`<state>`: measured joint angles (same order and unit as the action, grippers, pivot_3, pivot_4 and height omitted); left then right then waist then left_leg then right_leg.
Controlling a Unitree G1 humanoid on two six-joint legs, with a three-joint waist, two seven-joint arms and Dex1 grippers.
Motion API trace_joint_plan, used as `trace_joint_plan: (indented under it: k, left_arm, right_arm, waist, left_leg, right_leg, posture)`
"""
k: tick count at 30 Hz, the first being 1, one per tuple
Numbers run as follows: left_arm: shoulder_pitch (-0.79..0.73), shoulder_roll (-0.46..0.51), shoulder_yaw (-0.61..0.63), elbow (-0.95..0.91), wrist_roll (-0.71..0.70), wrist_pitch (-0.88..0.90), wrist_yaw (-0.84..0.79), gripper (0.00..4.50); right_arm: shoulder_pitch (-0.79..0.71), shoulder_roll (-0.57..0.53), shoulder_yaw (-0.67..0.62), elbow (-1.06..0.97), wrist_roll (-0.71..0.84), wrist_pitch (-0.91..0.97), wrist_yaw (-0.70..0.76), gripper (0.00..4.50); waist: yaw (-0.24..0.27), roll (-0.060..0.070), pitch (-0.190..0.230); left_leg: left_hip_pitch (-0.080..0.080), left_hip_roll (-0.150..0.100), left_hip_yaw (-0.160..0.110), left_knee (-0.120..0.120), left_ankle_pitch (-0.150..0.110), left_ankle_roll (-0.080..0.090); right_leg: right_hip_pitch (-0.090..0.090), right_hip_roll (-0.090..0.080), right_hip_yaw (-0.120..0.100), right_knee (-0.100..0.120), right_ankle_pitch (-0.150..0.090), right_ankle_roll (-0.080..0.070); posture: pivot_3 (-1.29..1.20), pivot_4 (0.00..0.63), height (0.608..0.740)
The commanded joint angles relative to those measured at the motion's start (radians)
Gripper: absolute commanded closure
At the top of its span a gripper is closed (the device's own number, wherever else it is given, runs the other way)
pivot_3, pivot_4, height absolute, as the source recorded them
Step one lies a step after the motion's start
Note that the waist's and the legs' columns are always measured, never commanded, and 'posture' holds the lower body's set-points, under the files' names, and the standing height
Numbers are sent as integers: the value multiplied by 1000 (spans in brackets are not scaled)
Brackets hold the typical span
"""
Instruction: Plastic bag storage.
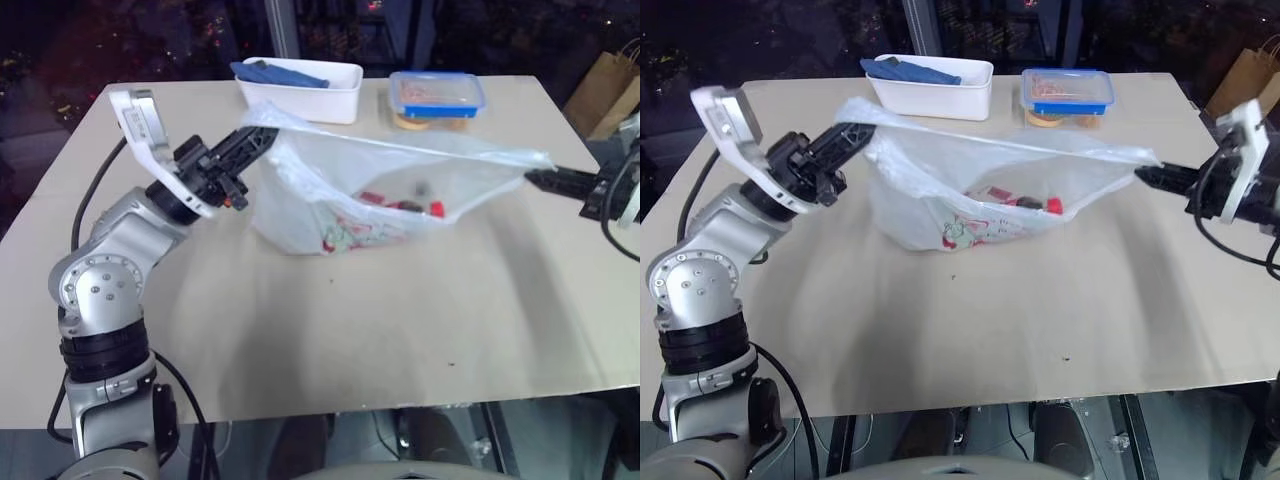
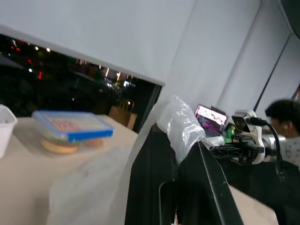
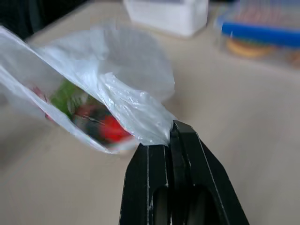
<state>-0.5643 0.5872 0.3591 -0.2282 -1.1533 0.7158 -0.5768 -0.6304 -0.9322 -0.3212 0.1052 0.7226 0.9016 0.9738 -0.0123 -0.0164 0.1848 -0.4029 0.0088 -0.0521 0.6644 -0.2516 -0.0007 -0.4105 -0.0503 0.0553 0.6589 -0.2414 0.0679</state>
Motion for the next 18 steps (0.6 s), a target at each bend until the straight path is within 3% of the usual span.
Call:
trace_joint_plan:
  k: [1,10,16,18]
  left_arm:
    - [-70,26,80,23,-22,-35,24,4500]
    - [-280,100,74,239,114,-118,-52,4500]
    - [-378,121,-6,411,261,-159,-155,4500]
    - [-347,133,-55,419,332,-183,-205,4500]
  right_arm:
    - [-80,-2,-128,43,81,24,-33,4445]
    - [-223,34,-256,142,256,51,-82,4445]
    - [-217,30,-222,141,266,54,-88,4445]
    - [-196,24,-183,131,233,52,-92,3896]
  waist:
    - [-1,0,0]
    - [-2,0,0]
    - [-4,0,1]
    - [-5,0,1]
  left_leg:
    - [0,0,0,0,0,0]
    - [-2,0,0,0,0,0]
    - [-13,-1,-3,2,0,-1]
    - [-13,-1,-3,2,0,-1]
  right_leg:
    - [0,0,0,0,0,0]
    - [-1,0,-1,-2,0,0]
    - [-10,0,-3,-2,0,0]
    - [-10,0,-3,-2,0,0]
  posture:
    - [0,150,740]
    - [0,150,740]
    - [0,150,740]
    - [0,150,740]
